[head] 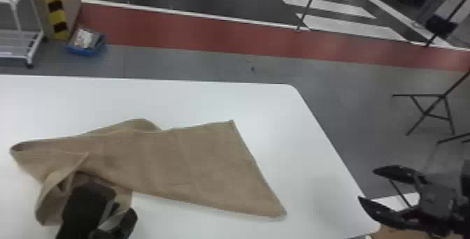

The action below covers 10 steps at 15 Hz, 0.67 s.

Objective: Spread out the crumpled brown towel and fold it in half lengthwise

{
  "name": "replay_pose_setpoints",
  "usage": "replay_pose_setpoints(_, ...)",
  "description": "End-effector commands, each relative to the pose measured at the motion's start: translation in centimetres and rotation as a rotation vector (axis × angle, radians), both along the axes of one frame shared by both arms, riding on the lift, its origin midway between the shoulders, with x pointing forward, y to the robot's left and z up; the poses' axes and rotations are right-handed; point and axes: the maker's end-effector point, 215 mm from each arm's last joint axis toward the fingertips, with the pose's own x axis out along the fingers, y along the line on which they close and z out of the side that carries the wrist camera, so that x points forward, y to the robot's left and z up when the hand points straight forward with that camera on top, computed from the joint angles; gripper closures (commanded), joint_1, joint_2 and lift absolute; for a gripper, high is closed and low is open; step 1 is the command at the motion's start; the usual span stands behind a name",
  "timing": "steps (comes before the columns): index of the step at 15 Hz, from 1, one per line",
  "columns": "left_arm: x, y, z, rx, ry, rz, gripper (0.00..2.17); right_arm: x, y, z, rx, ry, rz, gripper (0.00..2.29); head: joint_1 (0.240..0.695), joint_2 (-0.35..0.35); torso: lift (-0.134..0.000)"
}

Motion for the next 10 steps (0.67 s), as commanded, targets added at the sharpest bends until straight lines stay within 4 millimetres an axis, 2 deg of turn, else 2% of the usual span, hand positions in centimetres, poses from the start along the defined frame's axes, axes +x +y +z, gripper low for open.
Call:
replay_pose_setpoints(1, 0.0, 0.4, -0.2, 0.007, 0.004, 0.002, 1.58, 0.4, 0.8, 0.2, -0.007, 0.000, 0.023, 0.13, 0.695, -0.350, -0.125)
replay_pose_setpoints(5, -0.4, 1.7, -0.2, 0.006, 0.015, 0.017, 1.62, 1.6, 3.8, -0.5, -0.054, 0.025, 0.099, 0.13, 0.695, -0.350, -0.125)
replay_pose_setpoints(8, -0.1, 3.0, 2.3, -0.024, -0.009, 0.037, 1.62, 2.2, 6.3, -1.6, -0.137, 0.069, 0.169, 0.13, 0.695, -0.350, -0.125)
replay_pose_setpoints(10, -0.3, 4.3, 3.5, -0.040, -0.006, 0.053, 1.62, 2.6, 7.6, -3.2, -0.249, 0.131, 0.233, 0.16, 0.695, -0.350, -0.125)
